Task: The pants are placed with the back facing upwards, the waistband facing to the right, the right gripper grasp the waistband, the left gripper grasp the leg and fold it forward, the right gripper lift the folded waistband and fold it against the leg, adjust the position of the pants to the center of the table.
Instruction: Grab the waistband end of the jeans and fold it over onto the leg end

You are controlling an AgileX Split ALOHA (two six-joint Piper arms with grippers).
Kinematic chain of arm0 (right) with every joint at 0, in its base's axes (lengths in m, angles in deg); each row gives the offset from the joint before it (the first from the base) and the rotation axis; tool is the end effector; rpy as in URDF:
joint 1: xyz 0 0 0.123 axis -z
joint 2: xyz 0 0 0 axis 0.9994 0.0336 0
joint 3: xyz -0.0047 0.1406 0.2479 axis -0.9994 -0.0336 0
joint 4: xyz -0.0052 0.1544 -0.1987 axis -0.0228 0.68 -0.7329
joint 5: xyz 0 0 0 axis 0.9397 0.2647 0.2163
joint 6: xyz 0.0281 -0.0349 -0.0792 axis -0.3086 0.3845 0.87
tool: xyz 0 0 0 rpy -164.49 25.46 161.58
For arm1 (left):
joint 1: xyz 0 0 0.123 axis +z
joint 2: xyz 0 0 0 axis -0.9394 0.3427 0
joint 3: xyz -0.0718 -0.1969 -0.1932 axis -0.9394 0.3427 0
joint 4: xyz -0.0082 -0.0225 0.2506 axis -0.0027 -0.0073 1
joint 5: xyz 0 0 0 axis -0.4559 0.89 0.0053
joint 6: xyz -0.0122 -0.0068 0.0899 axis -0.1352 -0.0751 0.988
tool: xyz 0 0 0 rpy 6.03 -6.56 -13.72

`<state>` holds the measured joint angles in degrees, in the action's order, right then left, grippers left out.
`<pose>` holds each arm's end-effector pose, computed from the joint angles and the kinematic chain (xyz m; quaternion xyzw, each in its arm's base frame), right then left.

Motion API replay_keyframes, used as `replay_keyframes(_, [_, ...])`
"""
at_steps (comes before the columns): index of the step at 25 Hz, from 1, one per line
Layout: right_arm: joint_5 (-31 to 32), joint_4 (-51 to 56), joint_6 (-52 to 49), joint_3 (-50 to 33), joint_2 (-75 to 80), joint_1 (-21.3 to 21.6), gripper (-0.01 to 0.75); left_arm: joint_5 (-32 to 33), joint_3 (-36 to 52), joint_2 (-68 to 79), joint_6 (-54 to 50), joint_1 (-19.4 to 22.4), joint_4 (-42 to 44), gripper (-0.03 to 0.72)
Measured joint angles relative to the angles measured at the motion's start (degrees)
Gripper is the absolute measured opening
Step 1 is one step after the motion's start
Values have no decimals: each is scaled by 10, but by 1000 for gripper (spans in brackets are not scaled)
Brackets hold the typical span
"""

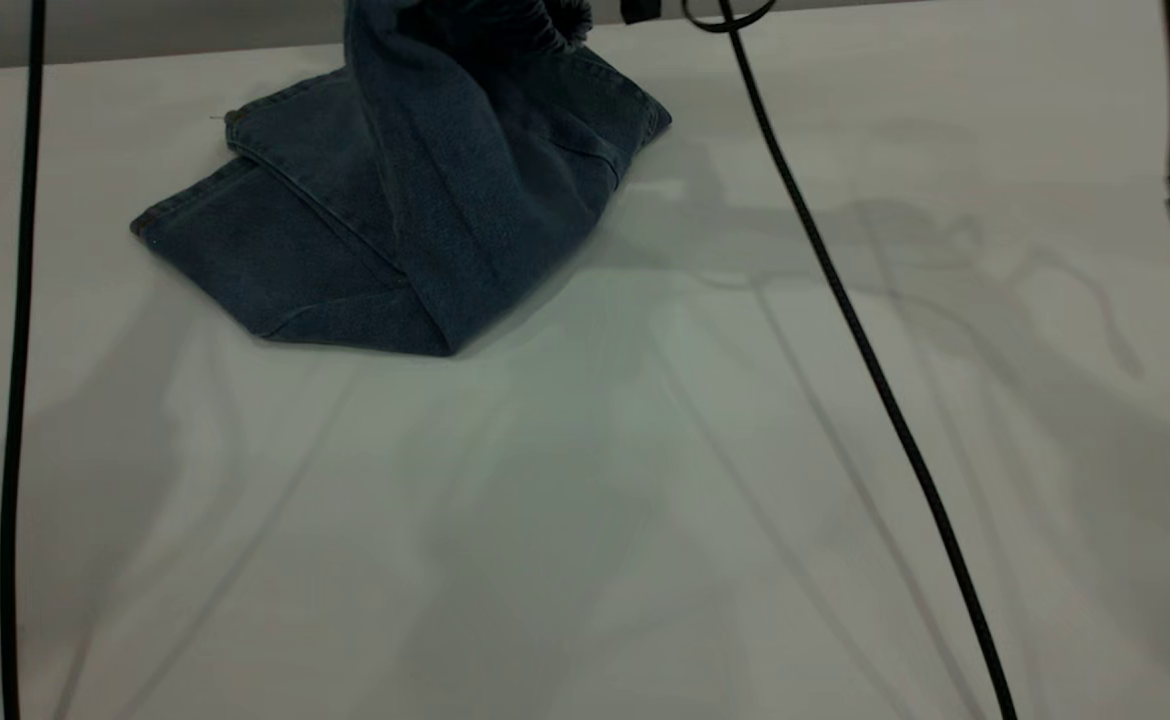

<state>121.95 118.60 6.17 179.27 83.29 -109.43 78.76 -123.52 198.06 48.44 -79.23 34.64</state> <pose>0.4341 0.2472 0.1366 -0.0821 0.7843 0.5785 0.2084 0.5380 -0.1002 0.2585 0.1399 0.9390 -0.0749 0.3050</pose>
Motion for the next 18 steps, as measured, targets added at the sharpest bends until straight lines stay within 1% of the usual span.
replay_keyframes(7, [-46, 0, 0, 43, 40, -26, 91, 0, -1, -19, 5, 0, -68, 546])
replay_keyframes(10, [-69, -1, 0, 50, 42, -34, 137, -1, 0, -18, 5, 0, -75, 546])
replay_keyframes(12, [-71, 1, 0, 53, 42, -38, 220, -1, 0, -18, 5, 0, -74, 546])
replay_keyframes(16, [-67, 0, 0, 53, 42, -38, 436, -2, 0, -18, 5, 0, -73, 546])
replay_keyframes(18, [-65, 0, 0, 53, 41, -38, 526, -2, 0, -18, 5, 0, -73, 546])
